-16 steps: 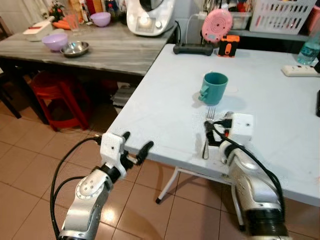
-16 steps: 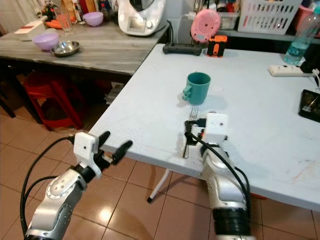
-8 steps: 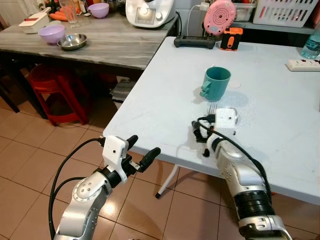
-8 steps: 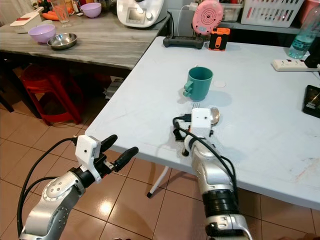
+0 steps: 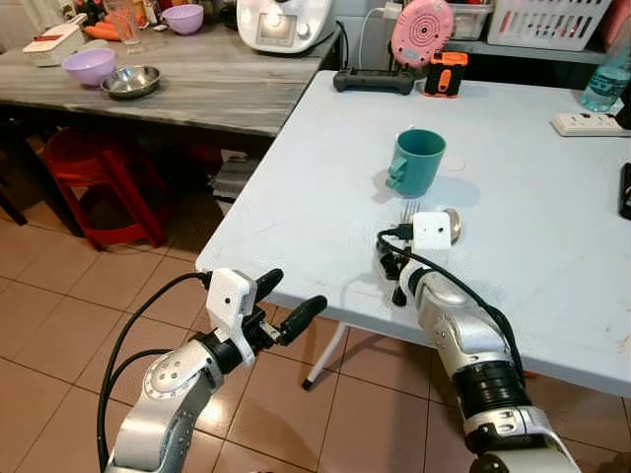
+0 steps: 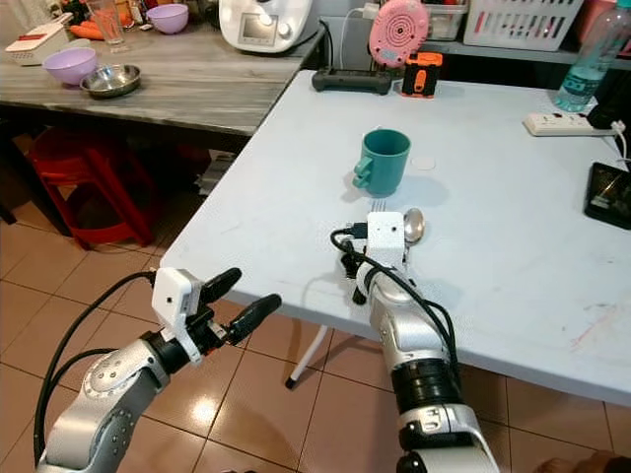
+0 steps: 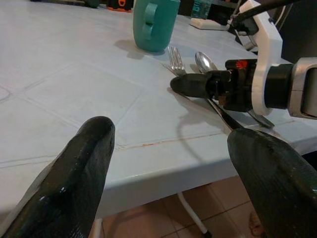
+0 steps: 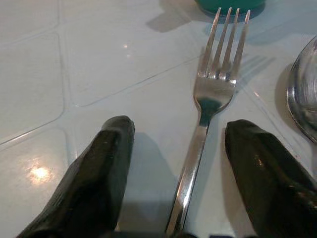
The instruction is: Setting the table
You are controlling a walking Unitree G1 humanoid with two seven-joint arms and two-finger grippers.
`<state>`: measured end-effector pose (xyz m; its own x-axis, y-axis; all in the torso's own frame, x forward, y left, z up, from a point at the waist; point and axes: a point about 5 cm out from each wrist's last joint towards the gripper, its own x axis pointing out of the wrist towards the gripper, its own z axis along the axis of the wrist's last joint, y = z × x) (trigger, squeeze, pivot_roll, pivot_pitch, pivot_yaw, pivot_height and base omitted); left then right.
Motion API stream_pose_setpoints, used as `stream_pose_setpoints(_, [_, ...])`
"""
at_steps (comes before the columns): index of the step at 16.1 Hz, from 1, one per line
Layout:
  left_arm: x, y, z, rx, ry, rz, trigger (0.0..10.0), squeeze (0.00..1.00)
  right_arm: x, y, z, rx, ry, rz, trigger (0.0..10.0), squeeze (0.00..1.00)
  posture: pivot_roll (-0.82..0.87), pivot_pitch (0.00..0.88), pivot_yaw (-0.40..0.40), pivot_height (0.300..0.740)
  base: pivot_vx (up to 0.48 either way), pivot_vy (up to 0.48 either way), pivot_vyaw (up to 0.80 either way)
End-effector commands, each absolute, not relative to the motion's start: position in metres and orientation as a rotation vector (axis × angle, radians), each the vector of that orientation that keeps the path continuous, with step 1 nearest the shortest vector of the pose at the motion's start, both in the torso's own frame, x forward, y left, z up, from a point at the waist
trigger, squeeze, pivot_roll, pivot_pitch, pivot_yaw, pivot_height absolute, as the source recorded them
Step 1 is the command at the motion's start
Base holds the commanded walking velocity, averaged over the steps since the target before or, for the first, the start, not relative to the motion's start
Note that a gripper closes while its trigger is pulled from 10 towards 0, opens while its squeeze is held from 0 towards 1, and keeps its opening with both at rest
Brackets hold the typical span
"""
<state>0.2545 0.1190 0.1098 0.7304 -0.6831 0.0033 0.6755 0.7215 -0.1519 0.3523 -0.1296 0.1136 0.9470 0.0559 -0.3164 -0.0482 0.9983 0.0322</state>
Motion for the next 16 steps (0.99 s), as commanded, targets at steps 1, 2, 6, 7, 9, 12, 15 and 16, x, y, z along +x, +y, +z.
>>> stream_pose_setpoints(1, [0.252, 0.119, 0.114, -0.139, 0.049, -0.778, 10.0, 0.00, 0.350, -0.137, 0.101, 0.019, 0.389, 0.012, 0.0, 0.00, -0.02, 0.123, 0.055, 0.740, 0.000, 0.000, 0.00])
stream_pose_setpoints(2, [0.252, 0.119, 0.114, -0.141, 0.049, -0.781, 10.0, 0.00, 0.349, -0.141, 0.099, 0.016, 0.401, -0.002, 0.0, 0.00, -0.02, 0.123, 0.056, 0.740, 0.000, 0.000, 0.00])
stream_pose_setpoints(6, [0.251, 0.116, 0.114, -0.151, 0.050, -0.811, 10.0, 0.00, 0.346, -0.147, 0.091, 0.025, 0.437, -0.039, 0.0, 0.00, -0.02, 0.123, 0.061, 0.740, 0.000, 0.000, 0.00])
stream_pose_setpoints(7, [0.251, 0.117, 0.115, -0.153, 0.051, -0.812, 10.0, 0.00, 0.347, -0.147, 0.091, 0.029, 0.438, -0.038, 0.0, 0.00, -0.02, 0.123, 0.063, 0.740, 0.000, 0.000, 0.00])
stream_pose_setpoints(9, [0.251, 0.116, 0.115, -0.153, 0.049, -0.817, 10.0, 0.00, 0.346, -0.146, 0.090, 0.034, 0.441, -0.038, 0.0, 0.00, -0.02, 0.123, 0.063, 0.740, 0.000, 0.000, 0.00])
stream_pose_setpoints(12, [0.251, 0.116, 0.115, -0.152, 0.050, -0.819, 10.0, 0.00, 0.344, -0.145, 0.087, 0.055, 0.451, -0.040, 0.0, 0.00, -0.02, 0.123, 0.063, 0.740, 0.000, 0.000, 0.00])
stream_pose_setpoints(15, [0.253, 0.114, 0.115, -0.151, 0.050, -0.819, 10.0, 0.00, 0.346, -0.147, 0.088, 0.073, 0.453, -0.050, 0.0, 0.00, -0.03, 0.122, 0.065, 0.740, 0.000, 0.000, 0.00])
stream_pose_setpoints(16, [0.253, 0.114, 0.115, -0.151, 0.048, -0.819, 10.0, 0.00, 0.347, -0.147, 0.088, 0.080, 0.451, -0.053, 0.0, 0.00, -0.03, 0.126, 0.064, 0.740, 0.000, 0.000, 0.00])
